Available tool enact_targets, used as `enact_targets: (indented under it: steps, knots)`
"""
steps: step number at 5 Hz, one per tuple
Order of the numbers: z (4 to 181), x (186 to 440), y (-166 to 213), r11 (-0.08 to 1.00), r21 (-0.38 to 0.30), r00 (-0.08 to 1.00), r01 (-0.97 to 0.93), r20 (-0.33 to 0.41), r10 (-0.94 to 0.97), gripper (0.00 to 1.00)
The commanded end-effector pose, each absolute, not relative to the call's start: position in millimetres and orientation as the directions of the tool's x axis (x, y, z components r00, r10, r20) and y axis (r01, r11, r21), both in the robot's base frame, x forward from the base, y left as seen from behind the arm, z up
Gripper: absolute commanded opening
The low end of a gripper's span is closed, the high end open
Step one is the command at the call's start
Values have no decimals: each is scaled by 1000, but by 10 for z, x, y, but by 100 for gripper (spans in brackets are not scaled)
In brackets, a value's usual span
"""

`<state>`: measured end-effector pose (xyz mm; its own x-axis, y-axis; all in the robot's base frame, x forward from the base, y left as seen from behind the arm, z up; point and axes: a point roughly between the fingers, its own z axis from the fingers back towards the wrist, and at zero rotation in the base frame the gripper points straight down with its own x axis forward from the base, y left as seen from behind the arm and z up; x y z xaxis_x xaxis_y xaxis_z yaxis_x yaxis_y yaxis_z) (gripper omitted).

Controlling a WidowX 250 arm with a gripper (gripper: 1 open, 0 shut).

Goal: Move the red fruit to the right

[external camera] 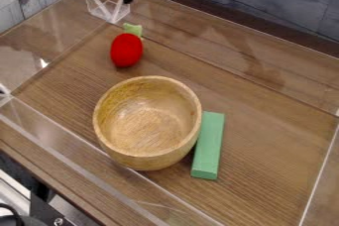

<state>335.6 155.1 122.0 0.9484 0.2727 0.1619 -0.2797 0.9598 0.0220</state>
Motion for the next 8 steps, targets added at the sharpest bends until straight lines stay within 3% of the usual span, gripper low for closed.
enact_targets:
  steps: [1, 5, 8]
  knots:
    - [1243, 3445, 1639, 945, 44, 931, -324, 194, 310, 100]
    - [915, 3348, 1694, 872, 103, 868, -479, 205, 453, 100]
    - [1125, 3411, 1714, 915, 126, 909, -384, 228, 350, 100]
